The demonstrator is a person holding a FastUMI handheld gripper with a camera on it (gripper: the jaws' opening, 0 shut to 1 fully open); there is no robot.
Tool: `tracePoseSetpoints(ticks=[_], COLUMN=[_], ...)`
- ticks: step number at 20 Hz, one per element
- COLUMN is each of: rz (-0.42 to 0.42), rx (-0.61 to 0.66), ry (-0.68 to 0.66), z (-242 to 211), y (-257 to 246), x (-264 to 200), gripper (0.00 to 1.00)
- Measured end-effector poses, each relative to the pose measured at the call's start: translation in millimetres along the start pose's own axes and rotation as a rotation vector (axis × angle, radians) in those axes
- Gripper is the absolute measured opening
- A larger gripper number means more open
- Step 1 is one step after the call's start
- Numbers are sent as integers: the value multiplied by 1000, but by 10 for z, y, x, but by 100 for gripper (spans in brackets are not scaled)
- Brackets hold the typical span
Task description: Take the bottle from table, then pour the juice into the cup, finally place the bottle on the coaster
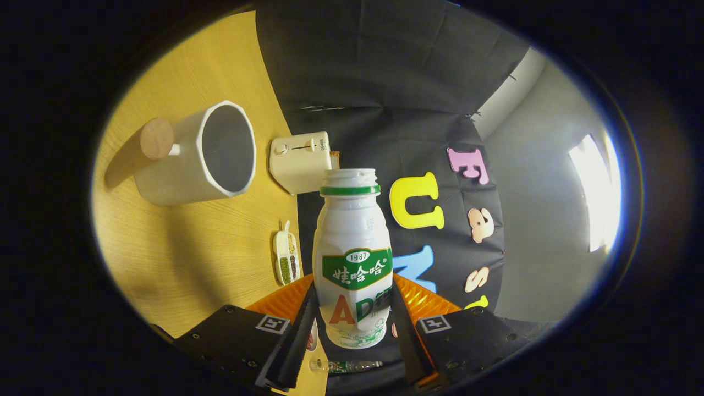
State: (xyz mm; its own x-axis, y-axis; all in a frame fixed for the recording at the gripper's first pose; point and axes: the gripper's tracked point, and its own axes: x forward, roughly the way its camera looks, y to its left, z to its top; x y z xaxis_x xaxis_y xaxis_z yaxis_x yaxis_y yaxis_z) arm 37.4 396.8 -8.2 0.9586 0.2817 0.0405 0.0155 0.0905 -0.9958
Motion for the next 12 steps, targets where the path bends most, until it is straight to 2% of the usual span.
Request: tracePoseSetpoints(ticks=[12], rz=[-18], rx=[-72], ry=[-11], z=[37], y=[-27], x=[-6], gripper=[70])
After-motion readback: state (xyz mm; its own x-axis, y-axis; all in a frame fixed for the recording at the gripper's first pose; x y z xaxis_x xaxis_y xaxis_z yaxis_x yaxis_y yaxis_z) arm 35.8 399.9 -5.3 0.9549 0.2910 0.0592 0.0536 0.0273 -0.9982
